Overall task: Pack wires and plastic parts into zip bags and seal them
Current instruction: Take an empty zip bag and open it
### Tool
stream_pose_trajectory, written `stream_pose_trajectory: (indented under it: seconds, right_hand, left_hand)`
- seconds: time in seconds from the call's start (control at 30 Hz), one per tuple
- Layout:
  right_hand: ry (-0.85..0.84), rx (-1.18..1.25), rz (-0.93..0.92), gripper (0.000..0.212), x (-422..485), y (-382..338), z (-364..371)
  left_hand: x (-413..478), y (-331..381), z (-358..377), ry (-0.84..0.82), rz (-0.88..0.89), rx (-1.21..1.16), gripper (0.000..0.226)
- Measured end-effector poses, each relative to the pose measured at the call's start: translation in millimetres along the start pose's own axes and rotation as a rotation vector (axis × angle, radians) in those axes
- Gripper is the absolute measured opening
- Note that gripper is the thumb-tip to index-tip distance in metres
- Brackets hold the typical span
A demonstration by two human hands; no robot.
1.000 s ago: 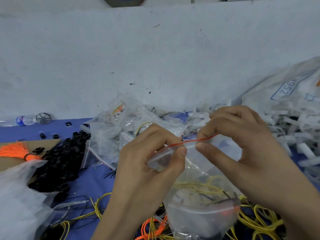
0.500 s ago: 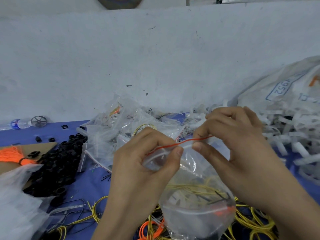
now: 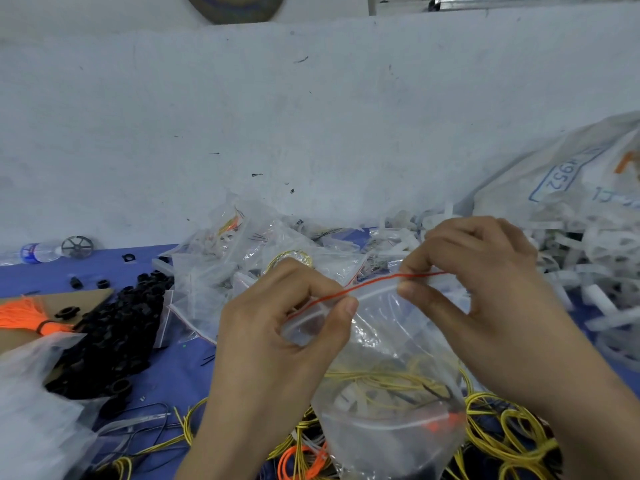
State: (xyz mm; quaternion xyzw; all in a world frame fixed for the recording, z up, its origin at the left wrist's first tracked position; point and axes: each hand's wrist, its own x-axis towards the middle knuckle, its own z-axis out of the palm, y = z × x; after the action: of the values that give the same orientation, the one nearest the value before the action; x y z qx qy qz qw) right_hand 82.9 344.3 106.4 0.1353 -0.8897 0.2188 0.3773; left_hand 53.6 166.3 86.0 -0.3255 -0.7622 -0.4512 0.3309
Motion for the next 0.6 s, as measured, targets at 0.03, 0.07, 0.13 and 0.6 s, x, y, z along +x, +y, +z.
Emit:
stream_pose_trajectory:
  seconds: [0.03, 0.07, 0.13, 0.6]
  right_hand:
    - [0.006, -0.001, 0.001, 0.004, 0.2, 0.1, -0.3]
    - [0.011, 0.006, 0.015, 0.004, 0.7, 0.9, -1.1]
    - [0.006, 0.017, 0.049, 0.004, 1.7, 3.5, -2.7]
    - [0.070, 0.027, 0.078, 0.020, 2.7, 19.5, -3.2]
  left_hand:
    - [-0.1, -0.1, -0.1, 0.002, 0.002, -0.002, 0.015]
    - [-0.1, -0.3, -0.2, 0.005, 0.007, -0.002, 0.015]
    - [-0.1, -1.2, -0.9, 0.012, 0.008, -0.002, 0.014]
    - [0.1, -3.8, -0.4, 0.026, -0.003, 0.008, 0.014]
